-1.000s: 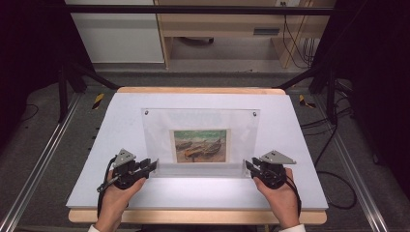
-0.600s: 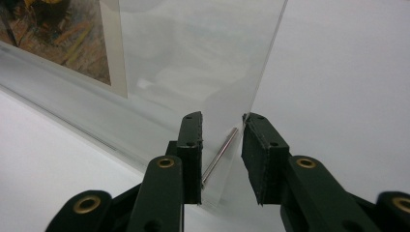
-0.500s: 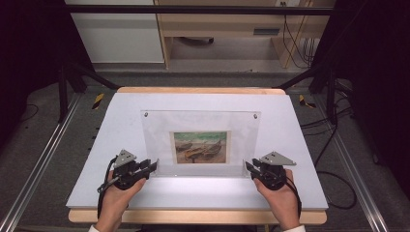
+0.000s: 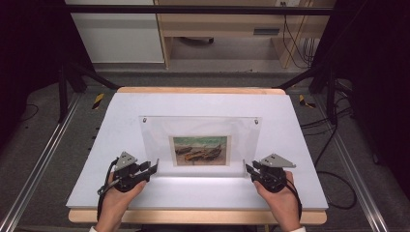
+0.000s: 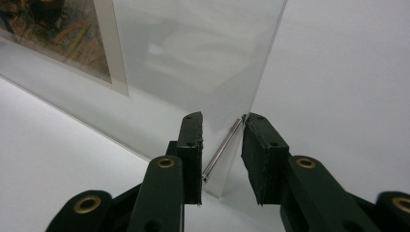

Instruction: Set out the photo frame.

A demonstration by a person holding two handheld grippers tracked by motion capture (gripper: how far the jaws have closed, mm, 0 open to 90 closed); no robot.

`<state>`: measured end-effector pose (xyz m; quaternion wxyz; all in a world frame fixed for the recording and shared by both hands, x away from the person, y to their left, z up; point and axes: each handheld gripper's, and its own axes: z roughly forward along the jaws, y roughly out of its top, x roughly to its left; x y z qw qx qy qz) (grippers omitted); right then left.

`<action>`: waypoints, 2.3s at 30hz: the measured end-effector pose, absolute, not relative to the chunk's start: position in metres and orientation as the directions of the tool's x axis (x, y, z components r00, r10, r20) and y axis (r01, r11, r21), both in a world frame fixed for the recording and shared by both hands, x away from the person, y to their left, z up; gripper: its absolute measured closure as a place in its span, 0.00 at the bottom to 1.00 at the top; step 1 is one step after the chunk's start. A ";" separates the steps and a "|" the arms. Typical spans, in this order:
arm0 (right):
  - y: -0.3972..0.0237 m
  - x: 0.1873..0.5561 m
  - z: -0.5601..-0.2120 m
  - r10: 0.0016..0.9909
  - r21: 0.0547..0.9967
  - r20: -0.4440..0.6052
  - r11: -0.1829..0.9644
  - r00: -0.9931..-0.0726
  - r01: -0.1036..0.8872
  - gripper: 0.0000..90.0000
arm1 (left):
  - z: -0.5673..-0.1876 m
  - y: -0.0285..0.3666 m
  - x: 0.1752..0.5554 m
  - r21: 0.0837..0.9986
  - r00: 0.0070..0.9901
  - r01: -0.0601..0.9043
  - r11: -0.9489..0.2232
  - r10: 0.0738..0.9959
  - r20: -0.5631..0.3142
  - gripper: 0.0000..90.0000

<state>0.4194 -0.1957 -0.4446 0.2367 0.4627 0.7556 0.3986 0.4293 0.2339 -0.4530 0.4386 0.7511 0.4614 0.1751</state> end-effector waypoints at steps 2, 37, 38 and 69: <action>-0.196 0.419 -0.445 0.887 0.821 0.011 0.256 -0.462 0.510 0.77 | -0.454 0.233 0.429 0.821 0.513 0.539 -0.190 0.847 -0.141 0.70; -0.196 0.417 -0.447 0.886 0.824 0.015 0.252 -0.463 0.508 0.77 | -0.455 0.233 0.428 0.820 0.528 0.530 -0.215 0.840 -0.121 0.69; -0.196 0.417 -0.447 0.886 0.824 0.016 0.250 -0.463 0.508 0.77 | -0.455 0.233 0.428 0.820 0.529 0.530 -0.216 0.840 -0.121 0.69; -0.183 0.419 -0.444 0.884 0.876 -0.056 0.266 -0.464 0.402 0.19 | -0.451 0.220 0.426 0.856 0.571 0.435 -0.281 0.821 -0.020 0.22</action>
